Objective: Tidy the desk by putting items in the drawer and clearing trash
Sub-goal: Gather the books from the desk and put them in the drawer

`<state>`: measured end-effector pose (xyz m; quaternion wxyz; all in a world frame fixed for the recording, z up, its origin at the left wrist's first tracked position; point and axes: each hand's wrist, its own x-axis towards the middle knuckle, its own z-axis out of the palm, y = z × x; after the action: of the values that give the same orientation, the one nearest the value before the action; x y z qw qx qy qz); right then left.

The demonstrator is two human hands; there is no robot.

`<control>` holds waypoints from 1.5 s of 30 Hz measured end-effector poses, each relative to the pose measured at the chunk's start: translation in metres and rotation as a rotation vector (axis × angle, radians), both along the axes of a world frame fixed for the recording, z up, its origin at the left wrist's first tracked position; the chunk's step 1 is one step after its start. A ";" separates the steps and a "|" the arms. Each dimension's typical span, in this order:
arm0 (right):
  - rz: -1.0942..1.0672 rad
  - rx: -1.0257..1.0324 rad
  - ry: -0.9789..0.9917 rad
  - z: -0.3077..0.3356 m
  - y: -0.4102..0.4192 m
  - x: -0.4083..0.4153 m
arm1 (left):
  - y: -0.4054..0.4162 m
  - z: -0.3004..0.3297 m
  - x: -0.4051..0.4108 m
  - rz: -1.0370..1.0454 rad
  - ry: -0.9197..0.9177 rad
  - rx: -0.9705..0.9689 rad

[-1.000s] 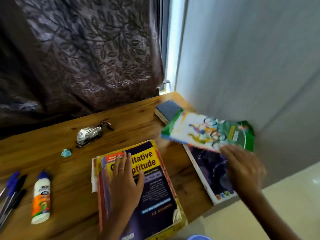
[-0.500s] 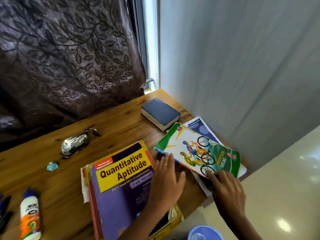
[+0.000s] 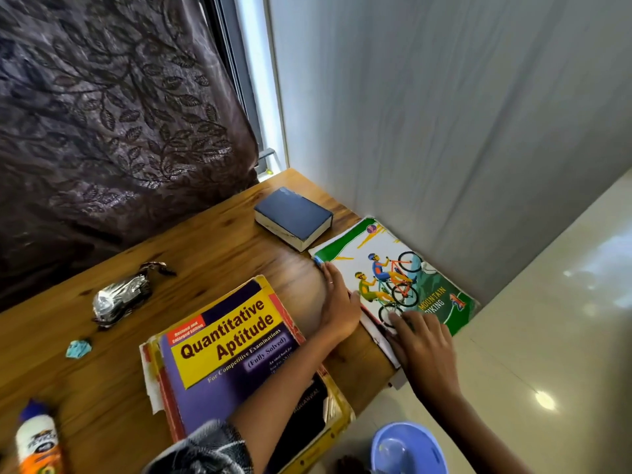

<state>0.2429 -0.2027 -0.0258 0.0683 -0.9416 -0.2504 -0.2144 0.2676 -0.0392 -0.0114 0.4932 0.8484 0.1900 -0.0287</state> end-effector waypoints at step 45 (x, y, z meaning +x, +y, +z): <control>0.126 0.241 0.675 0.016 0.217 0.195 | 0.087 0.016 0.006 0.559 -0.004 -0.803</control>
<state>0.4378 0.0146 -0.0100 0.2707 -0.9273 -0.2443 0.0851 0.2740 0.0480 0.0043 0.7706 0.5077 0.3836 0.0355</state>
